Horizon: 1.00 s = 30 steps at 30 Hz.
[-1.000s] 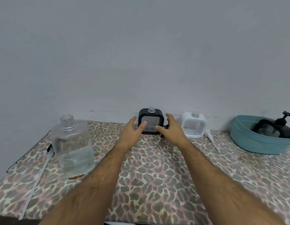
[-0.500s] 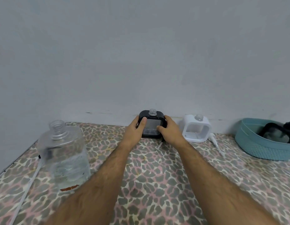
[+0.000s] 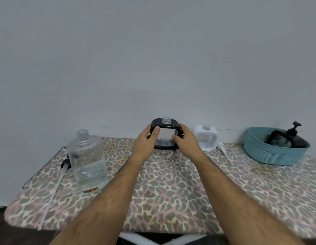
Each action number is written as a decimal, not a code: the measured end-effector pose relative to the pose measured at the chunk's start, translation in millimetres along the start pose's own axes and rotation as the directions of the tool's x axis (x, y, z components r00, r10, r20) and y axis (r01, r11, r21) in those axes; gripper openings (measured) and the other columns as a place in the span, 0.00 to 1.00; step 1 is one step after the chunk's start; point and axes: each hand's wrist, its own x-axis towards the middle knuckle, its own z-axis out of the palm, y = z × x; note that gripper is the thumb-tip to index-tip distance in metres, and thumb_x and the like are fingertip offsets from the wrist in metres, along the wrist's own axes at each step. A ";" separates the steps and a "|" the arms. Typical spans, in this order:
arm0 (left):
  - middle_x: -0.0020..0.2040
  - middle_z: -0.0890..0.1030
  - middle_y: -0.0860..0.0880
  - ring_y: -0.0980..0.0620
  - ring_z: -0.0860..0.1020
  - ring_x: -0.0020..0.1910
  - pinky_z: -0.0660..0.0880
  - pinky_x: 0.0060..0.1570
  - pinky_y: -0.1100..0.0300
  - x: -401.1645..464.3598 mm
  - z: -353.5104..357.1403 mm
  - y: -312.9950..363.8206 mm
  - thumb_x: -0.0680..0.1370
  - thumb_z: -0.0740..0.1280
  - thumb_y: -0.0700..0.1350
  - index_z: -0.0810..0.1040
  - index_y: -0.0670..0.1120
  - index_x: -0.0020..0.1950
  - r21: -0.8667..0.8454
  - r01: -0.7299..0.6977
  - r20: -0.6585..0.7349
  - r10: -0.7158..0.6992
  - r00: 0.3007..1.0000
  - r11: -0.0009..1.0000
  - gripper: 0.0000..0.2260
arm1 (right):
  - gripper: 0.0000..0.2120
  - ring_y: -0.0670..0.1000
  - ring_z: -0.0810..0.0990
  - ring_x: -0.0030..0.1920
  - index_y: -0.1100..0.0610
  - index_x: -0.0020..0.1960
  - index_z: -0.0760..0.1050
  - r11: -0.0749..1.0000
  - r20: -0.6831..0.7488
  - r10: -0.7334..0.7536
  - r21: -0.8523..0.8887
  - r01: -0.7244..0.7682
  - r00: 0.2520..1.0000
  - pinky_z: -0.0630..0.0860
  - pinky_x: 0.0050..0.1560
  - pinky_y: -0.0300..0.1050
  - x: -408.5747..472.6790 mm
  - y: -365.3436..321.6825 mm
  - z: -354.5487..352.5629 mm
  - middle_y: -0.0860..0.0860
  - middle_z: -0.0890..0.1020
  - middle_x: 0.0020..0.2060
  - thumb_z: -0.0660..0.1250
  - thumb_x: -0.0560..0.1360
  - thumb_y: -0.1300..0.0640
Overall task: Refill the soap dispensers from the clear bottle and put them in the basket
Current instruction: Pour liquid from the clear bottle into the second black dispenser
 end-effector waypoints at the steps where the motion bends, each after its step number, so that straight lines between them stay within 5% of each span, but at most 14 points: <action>1: 0.59 0.79 0.61 0.61 0.79 0.56 0.75 0.60 0.59 -8.5 -0.1 2.6 0.79 0.59 0.64 0.71 0.56 0.72 -0.004 -0.009 -0.001 0.009 1.000 1.000 0.23 | 0.21 0.50 0.78 0.59 0.55 0.71 0.69 1.000 -0.007 0.000 0.000 0.000 1.000 0.76 0.61 0.46 -7.9 -1.3 -2.3 0.48 0.79 0.59 0.64 0.79 0.62; 6: 0.60 0.82 0.58 0.58 0.81 0.56 0.79 0.58 0.53 -50.3 -0.5 4.0 0.73 0.60 0.71 0.73 0.58 0.70 -0.013 -0.028 -0.002 0.028 1.000 1.000 0.30 | 0.22 0.50 0.80 0.59 0.55 0.71 0.70 0.999 -0.031 0.014 0.037 -0.013 0.999 0.78 0.62 0.52 -45.5 -2.1 -8.9 0.50 0.80 0.61 0.68 0.78 0.62; 10: 0.55 0.80 0.62 0.62 0.80 0.53 0.78 0.52 0.62 -84.9 -1.8 4.9 0.79 0.64 0.59 0.74 0.67 0.60 -0.043 -0.025 -0.010 0.025 1.000 0.999 0.09 | 0.22 0.49 0.79 0.55 0.56 0.69 0.71 0.999 -0.033 0.030 0.047 -0.028 0.999 0.78 0.54 0.42 -75.3 -2.7 -12.4 0.48 0.79 0.56 0.70 0.77 0.61; 13: 0.60 0.80 0.60 0.59 0.79 0.58 0.78 0.56 0.58 -105.8 -3.7 1.3 0.76 0.66 0.63 0.72 0.62 0.68 -0.049 -0.027 -0.007 0.027 1.000 0.998 0.21 | 0.21 0.47 0.79 0.52 0.56 0.68 0.72 0.998 -0.033 0.033 0.047 -0.032 0.999 0.74 0.45 0.34 -93.1 -1.7 -12.3 0.49 0.79 0.56 0.70 0.77 0.61; 20: 0.52 0.76 0.66 0.66 0.76 0.51 0.75 0.46 0.68 -141.2 -4.8 -1.2 0.81 0.66 0.49 0.68 0.61 0.65 -0.032 0.021 -0.016 -0.022 1.000 0.999 0.15 | 0.23 0.48 0.81 0.50 0.56 0.70 0.71 0.997 -0.011 0.059 0.048 -0.059 0.998 0.79 0.49 0.42 -126.2 5.8 -8.1 0.50 0.80 0.56 0.71 0.76 0.61; 23: 0.57 0.79 0.58 0.57 0.79 0.57 0.79 0.51 0.63 -147.1 -3.6 -10.1 0.80 0.67 0.48 0.72 0.55 0.70 -0.024 0.028 0.016 -0.028 0.999 0.999 0.19 | 0.23 0.46 0.80 0.49 0.55 0.69 0.72 0.995 -0.016 0.086 0.043 -0.085 0.996 0.76 0.42 0.35 -135.8 10.6 -6.7 0.49 0.80 0.53 0.71 0.76 0.62; 30: 0.60 0.77 0.57 0.54 0.76 0.63 0.76 0.60 0.56 -150.4 -1.9 -17.2 0.79 0.69 0.46 0.68 0.56 0.73 -0.015 0.067 0.042 -0.067 0.997 0.998 0.23 | 0.22 0.42 0.78 0.47 0.54 0.68 0.71 0.994 -0.006 0.109 0.030 -0.108 0.994 0.73 0.36 0.31 -142.7 13.7 -4.9 0.50 0.80 0.55 0.71 0.76 0.64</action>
